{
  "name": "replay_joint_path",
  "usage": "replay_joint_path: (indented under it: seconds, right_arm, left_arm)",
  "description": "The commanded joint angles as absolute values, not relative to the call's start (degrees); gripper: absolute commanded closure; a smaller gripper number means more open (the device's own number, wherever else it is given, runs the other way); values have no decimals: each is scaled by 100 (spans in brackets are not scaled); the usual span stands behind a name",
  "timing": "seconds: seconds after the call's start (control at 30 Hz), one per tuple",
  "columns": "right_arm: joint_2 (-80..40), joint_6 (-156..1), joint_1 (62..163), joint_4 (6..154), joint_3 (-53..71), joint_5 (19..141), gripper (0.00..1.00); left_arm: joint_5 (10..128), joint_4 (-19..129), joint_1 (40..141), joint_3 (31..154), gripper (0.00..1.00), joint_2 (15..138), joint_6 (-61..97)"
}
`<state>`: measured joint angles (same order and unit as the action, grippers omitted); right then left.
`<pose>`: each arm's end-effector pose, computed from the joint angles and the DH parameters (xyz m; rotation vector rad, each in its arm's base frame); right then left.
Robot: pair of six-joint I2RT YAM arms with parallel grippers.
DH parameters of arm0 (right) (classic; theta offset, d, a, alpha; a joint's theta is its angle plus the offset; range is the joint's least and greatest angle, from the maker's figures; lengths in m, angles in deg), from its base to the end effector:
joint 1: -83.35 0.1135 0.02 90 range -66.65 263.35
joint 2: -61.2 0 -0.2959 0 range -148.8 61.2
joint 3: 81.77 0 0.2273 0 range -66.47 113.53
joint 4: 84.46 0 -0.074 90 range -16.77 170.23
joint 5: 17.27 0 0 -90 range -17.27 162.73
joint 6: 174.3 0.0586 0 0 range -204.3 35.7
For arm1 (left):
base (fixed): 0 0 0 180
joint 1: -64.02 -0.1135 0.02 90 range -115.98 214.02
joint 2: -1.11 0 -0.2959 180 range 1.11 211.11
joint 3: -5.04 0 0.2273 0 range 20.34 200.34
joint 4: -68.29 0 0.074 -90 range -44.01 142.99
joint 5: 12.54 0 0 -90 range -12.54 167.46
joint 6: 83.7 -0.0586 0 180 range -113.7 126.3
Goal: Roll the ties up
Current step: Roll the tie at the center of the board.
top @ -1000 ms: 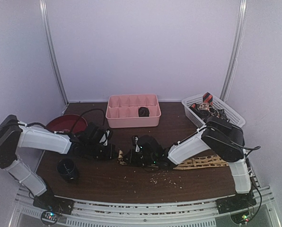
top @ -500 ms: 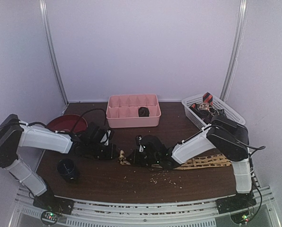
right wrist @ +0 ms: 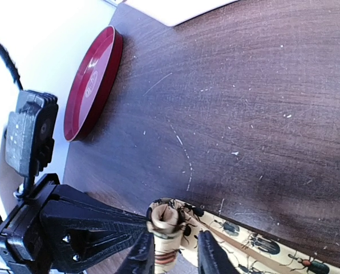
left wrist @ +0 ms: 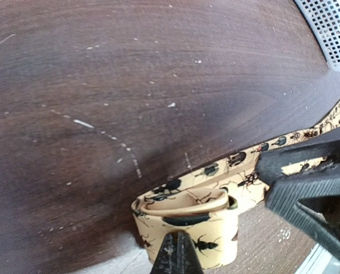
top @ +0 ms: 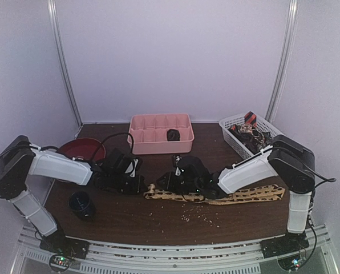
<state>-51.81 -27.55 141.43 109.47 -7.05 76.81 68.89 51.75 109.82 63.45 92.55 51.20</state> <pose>0.2263 0.3712 0.1904 -0.0784 2.2666 1.2756 0.2054 -0.2237 0.1850 0.0931 2.6261 -0.8264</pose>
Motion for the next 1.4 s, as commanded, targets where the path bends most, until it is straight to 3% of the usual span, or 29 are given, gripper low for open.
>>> replay_joint_path:
  seconds: [0.0, 0.2, 0.93, 1.37]
  right_arm:
    - [-5203, -2821, 14118, 10818, -603, 7681, 71]
    - [-5285, -2813, 14135, 10703, -550, 7711, 65]
    - [-5798, -3193, 14206, 9944, -265, 7657, 83]
    - [-5859, -3295, 14215, 10233, -321, 7950, 86]
  left_arm:
    - [6728, 5483, 11050, 6612, 100, 9490, 5046]
    - [6722, 5514, 11060, 6711, 100, 9631, 5036]
    - [6815, 5642, 11108, 6613, 100, 9763, 5117]
    - [7246, 5323, 11096, 6393, 100, 9507, 5103]
